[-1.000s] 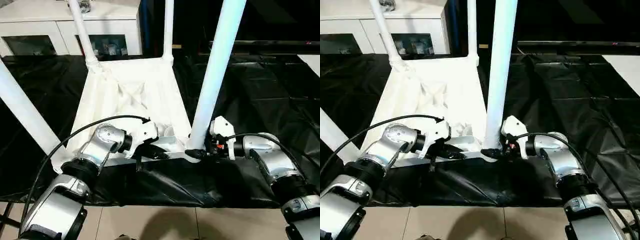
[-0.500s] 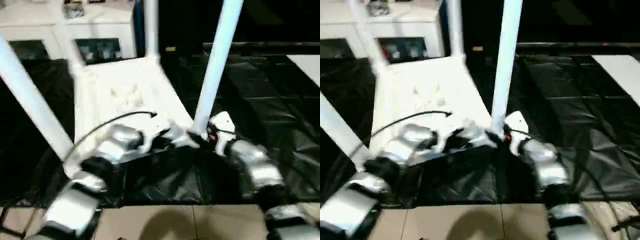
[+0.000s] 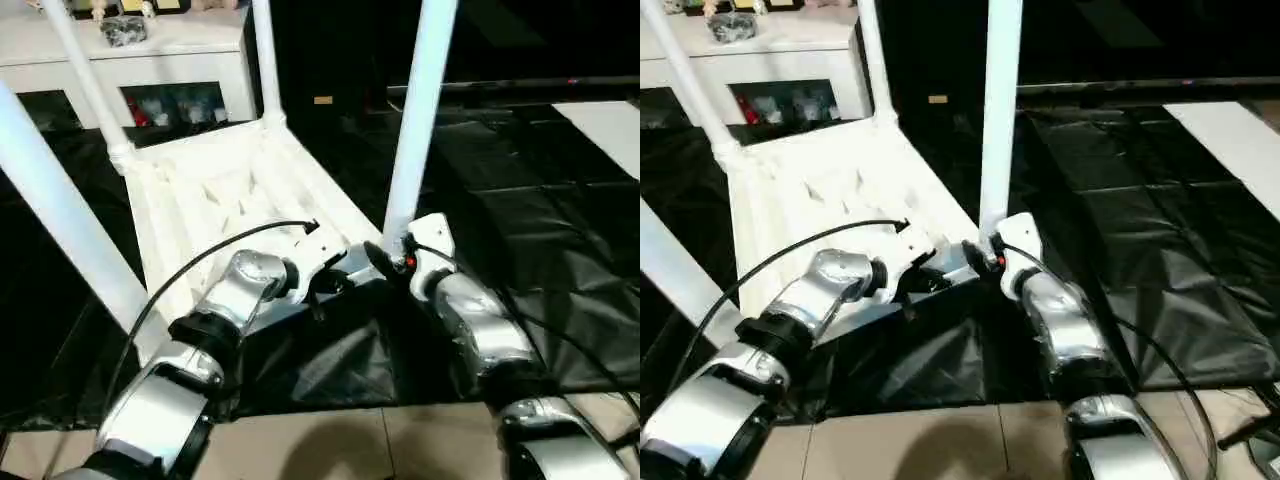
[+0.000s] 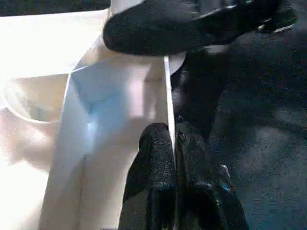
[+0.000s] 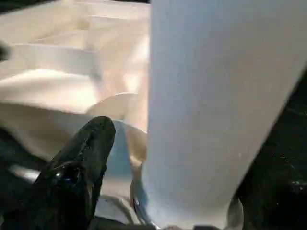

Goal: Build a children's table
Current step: Rotate leg to tighten

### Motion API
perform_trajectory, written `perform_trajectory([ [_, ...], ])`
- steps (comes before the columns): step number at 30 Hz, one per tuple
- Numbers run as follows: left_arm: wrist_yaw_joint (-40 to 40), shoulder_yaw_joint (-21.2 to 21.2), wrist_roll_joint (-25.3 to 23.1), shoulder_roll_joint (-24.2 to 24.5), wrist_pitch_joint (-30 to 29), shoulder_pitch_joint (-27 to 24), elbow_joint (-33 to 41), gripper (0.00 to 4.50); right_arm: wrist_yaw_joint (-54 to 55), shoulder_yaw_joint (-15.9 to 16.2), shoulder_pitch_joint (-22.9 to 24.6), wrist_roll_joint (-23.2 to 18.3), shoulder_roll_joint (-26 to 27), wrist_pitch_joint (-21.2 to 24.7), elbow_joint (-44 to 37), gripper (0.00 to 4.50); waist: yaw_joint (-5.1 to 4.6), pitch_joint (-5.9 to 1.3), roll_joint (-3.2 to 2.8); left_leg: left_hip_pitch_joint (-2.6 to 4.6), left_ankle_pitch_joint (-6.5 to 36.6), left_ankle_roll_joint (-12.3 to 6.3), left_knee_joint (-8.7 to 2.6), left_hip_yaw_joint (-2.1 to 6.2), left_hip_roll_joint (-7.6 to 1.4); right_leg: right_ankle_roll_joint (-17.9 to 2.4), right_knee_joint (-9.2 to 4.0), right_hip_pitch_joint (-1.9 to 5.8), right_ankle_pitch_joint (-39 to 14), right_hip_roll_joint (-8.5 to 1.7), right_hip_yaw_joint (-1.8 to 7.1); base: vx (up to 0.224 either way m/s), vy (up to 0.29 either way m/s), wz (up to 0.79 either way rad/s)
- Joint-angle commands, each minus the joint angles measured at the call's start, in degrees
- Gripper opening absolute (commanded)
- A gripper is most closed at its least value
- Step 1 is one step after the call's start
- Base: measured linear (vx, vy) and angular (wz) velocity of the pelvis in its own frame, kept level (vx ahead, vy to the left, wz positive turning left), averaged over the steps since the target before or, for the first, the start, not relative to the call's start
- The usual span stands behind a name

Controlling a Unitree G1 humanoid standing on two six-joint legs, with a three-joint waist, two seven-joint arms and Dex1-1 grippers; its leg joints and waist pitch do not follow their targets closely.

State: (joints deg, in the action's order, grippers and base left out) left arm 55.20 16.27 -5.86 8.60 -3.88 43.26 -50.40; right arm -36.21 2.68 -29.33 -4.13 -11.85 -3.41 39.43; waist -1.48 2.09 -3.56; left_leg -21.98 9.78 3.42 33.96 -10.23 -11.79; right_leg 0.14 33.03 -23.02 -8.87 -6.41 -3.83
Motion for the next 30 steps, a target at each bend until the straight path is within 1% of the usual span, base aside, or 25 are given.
perform_trajectory([
  [1,5.5,1.9,0.7,0.5,2.9,-1.0,1.0,0.0,-6.2,2.4,0.5,-1.0,-0.8,-1.0,-1.4,3.81,0.11,-3.88,0.93,0.49,18.0,-5.89,-4.0,-0.15,-0.48,-14.4,-3.7,2.74,-11.8,-1.06,1.04,0.0,0.0,0.0],
  [2,8.3,2.1,1.2,1.6,4.5,-1.5,1.6,0.0,-10.4,3.0,1.1,-1.9,-2.5,-1.0,-2.4,3.81,0.27,-3.9,0.88,0.49,17.1,-6.32,-3.95,-0.22,-0.51,-14.8,-3.58,2.71,-11.0,-1.17,1.1,0.0,0.0,0.0],
  [3,10.1,2.2,1.5,2.3,5.5,-1.9,2.0,0.0,-13.0,3.5,1.4,-2.4,-3.6,-1.0,-2.9,3.81,0.73,-3.91,0.75,0.38,15.0,-7.31,-3.85,-0.28,-0.62,-15.8,-3.33,2.96,-9.0,-1.17,0.99,0.0,0.0,0.0],
  [4,12.4,2.4,2.0,3.2,5.3,-2.2,2.6,0.0,-16.7,4.1,1.8,-3.3,-4.9,-0.5,-3.9,3.81,0.9,-3.88,0.68,0.41,14.6,-7.37,-3.86,-0.33,-0.74,-15.9,-3.22,2.96,-8.6,-1.14,0.98,0.0,0.0,0.0],
  [5,12.4,2.4,2.0,3.2,5.3,-2.2,2.6,0.0,-16.7,4.1,1.8,-3.3,-4.9,-0.5,-3.9,3.81,1.13,-3.88,0.63,0.55,14.4,-7.49,-3.87,-0.39,-0.85,-16.1,-3.16,2.98,-8.2,-1.09,0.95,0.0,0.0,0.0],
  [6,14.6,2.7,2.0,4.3,6.1,-2.4,2.8,0.0,-21.3,4.7,2.2,-4.3,-6.6,0.1,-5.1,3.81,1.68,-3.87,0.9,0.49,13.5,-7.76,-3.85,-0.46,-0.99,-16.4,-2.89,3.04,-7.7,-1.06,0.98,0.0,0.0,0.0],
  [7,14.9,2.7,2.0,4.5,6.2,-2.5,2.8,0.0,-22.1,4.7,2.2,-4.4,-6.9,0.3,-5.2,3.66,1.85,-3.83,0.82,0.51,13.5,-7.72,-3.87,-0.48,-0.99,-16.4,-2.88,3.02,-8.0,-1.07,0.97,0.0,0.0,0.0],
  [8,15.3,2.8,2.0,4.8,6.3,-2.4,2.6,0.0,-23.0,4.8,2.1,-4.6,-7.2,0.4,-5.3,3.57,1.93,-3.78,0.8,0.53,13.6,-7.55,-3.91,-0.51,-1.02,-16.4,-2.89,2.95,-8.4,-1.07,0.99,0.0,0.0,0.0],
  [9,15.8,2.8,1.9,5.1,6.5,-2.4,2.4,0.0,-24.2,4.8,2.0,-4.7,-7.6,0.6,-5.4,3.57,2.03,-3.68,0.76,0.68,14.6,-6.98,-4.03,-0.53,-1.05,-16.2,-3.04,2.8,-9.8,-1.08,1.03,0.0,0.0,0.0],
  [11,16.5,2.8,1.7,5.7,7.1,-2.2,1.8,0.0,-26.0,4.9,1.5,-4.9,-8.2,0.7,-5.2,3.36,2.09,-3.5,0.77,0.78,17.0,-5.58,-4.29,-0.44,-1.05,-15.4,-3.33,2.68,-13.4,-1.11,1.08,0.0,0.0,0.0],
  [12,17.2,2.9,1.4,6.3,7.5,-2.0,1.2,0.0,-27.8,4.8,1.0,-5.2,-8.8,1.0,-4.9,3.24,2.03,-3.5,1.29,0.82,17.5,-5.45,-4.26,-0.53,-1.04,-15.1,-3.47,2.63,-14.2,-1.04,1.11,0.0,0.0,0.0],
  [13,17.8,2.8,1.2,6.8,8.0,-1.8,0.7,0.0,-29.3,5.0,0.6,-5.1,-9.3,1.0,-4.7,3.16,2.2,-3.48,1.06,0.84,17.9,-5.06,-4.32,-0.46,-1.06,-14.8,-3.43,2.64,-15.2,-1.16,1.17,0.0,0.0,0.0],
  [14,18.2,2.8,1.1,7.1,8.2,-1.6,0.3,0.0,-30.2,5.1,0.4,-5.1,-9.6,1.1,-4.5,3.09,2.19,-3.5,1.02,0.78,17.7,-4.92,-4.34,-0.41,-1.1,-14.7,-3.39,2.65,-15.2,-1.21,1.19,0.0,0.0,0.0],
  [15,18.6,2.8,1.1,7.4,8.5,-1.5,0.1,0.0,-31.4,5.2,0.3,-5.3,-10.0,1.2,-4.5,3.02,2.1,-3.48,1.47,0.67,17.4,-4.93,-4.32,-0.47,-1.06,-14.6,-3.41,2.64,-14.9,-1.15,1.22,0.0,0.0,0.0],
  [16,18.6,2.8,1.1,7.4,8.5,-1.5,0.1,0.0,-31.4,5.2,0.3,-5.3,-10.0,1.2,-4.5,2.92,2.2,-3.5,1.23,0.7,17.0,-5.02,-4.32,-0.44,-1.07,-14.6,-3.33,2.64,-14.7,-1.24,1.25,0.0,0.0,0.0],
  [17,18.9,2.8,1.0,7.6,8.7,-1.4,-0.1,0.0,-32.0,5.3,0.3,-5.4,-10.3,1.3,-4.5,2.8,2.19,-3.52,1.24,0.73,16.6,-5.13,-4.25,-0.51,-1.03,-14.7,-3.34,2.56,-14.4,-1.22,1.26,0.0,0.0,0.0],
  [20,20.4,2.7,1.1,8.4,9.5,-1.1,-0.8,0.0,-34.3,6.0,0.3,-6.0,-11.3,1.4,-4.5,2.6,2.29,-3.6,1.28,0.7,15.6,-5.5,-4.15,-0.55,-1.02,-15.0,-3.23,2.65,-13.2,-1.2,1.24,0.0,0.0,0.0],
  [21,20.4,2.7,1.1,8.4,9.5,-1.1,-0.8,0.0,-34.3,6.0,0.3,-6.0,-11.3,1.4,-4.5,2.45,2.32,-3.6,1.26,0.67,15.2,-5.64,-4.14,-0.55,-1.05,-15.2,-3.16,2.67,-12.8,-1.2,1.24,0.0,0.0,0.0],
  [22,20.9,2.7,1.2,8.6,9.6,-1.0,-0.9,0.0,-34.9,6.1,0.3,-6.1,-11.5,1.4,-4.6,2.45,2.37,-3.58,1.44,0.68,15.1,-5.72,-4.13,-0.59,-1.06,-15.2,-3.17,2.65,-12.9,-1.21,1.23,0.0,0.0,0.0],
  [23,21.4,2.8,1.2,8.7,9.8,-0.9,-1.1,0.0,-35.6,6.1,0.3,-6.2,-11.6,1.5,-4.6,2.26,2.42,-3.59,1.41,0.66,15.1,-5.76,-4.12,-0.58,-1.04,-15.2,-3.14,2.65,-13.0,-1.23,1.23,0.0,0.0,0.0],
  [24,21.4,2.8,1.2,8.7,9.8,-0.9,-1.1,0.0,-35.6,6.1,0.3,-6.2,-11.6,1.5,-4.6,2.22,2.48,-3.55,1.28,0.78,15.3,-5.67,-4.15,-0.59,-1.11,-15.2,-3.21,2.57,-13.4,-1.24,1.25,0.0,0.0,0.0],
  [26,21.9,2.8,1.3,8.9,10.0,-0.7,-1.4,0.0,-36.3,6.0,0.2,-6.2,-11.6,1.6,-4.5,2.07,2.55,-3.54,1.21,0.78,15.6,-5.44,-4.19,-0.57,-1.08,-15.2,-3.23,2.57,-13.7,-1.23,1.24,0.0,0.0,0.0],
  [30,22.5,2.9,1.2,8.9,10.3,-0.5,-1.9,0.0,-37.2,6.2,0.3,-6.0,-11.2,1.7,-4.3,1.99,2.72,-3.56,1.22,0.81,15.6,-5.17,-4.22,-0.57,-1.1,-15.2,-3.19,2.58,-13.5,-1.23,1.27,0.0,0.0,0.0],
])
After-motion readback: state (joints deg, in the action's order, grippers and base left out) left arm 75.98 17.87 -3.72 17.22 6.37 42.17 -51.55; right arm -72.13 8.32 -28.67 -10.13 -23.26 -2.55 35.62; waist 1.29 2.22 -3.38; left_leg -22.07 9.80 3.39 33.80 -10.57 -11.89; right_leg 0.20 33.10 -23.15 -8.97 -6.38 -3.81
